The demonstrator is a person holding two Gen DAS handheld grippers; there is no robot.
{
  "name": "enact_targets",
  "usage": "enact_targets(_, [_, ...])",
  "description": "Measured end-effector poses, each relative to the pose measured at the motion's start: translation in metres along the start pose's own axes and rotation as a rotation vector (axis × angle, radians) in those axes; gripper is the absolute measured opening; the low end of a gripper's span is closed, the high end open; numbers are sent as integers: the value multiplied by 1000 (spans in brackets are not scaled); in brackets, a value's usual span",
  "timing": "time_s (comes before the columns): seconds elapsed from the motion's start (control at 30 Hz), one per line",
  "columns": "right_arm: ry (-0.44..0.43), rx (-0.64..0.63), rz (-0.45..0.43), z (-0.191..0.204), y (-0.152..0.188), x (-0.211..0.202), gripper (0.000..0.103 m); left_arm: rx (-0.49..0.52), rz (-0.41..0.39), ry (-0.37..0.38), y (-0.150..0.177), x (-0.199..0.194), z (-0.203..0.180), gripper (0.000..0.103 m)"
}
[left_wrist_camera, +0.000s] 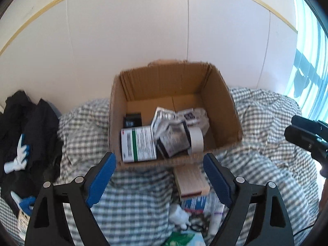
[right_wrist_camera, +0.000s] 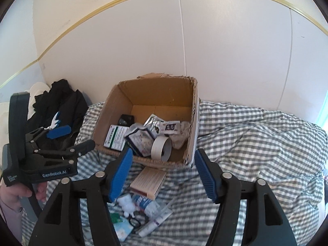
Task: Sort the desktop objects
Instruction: 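Grasp the green packet with left tool while right tool grasps the blue tissue pack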
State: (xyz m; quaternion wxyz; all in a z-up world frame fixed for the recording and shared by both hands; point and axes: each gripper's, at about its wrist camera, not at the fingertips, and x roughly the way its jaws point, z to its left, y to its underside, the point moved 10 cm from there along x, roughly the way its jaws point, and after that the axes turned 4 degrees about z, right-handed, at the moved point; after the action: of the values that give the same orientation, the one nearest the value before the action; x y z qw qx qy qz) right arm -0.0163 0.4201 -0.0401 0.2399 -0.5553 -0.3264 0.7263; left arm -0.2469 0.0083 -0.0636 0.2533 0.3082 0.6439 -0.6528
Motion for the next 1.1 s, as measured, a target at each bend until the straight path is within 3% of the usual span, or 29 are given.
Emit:
enact_targets(0.33, [-13, 17, 79, 7, 56, 17, 64, -62, 68, 3, 76, 12, 8, 90])
enact_targets(0.73, [-46, 70, 230, 14, 133, 71, 64, -15, 279, 48, 175, 63, -16, 89])
enact_targets(0.93, [-52, 107, 309, 13, 164, 93, 64, -2, 369, 76, 206, 82, -18, 61])
enact_targets(1.0, [-46, 99, 312, 15, 166, 94, 64, 4, 385, 101, 210, 85, -22, 60])
enact_targets(1.07, [-37, 86, 315, 17, 167, 95, 64, 22, 387, 120, 210, 86, -26, 41])
enact_targets(1.1, [-36, 80, 320, 19, 168, 95, 64, 30, 385, 121, 210, 86, -28, 40])
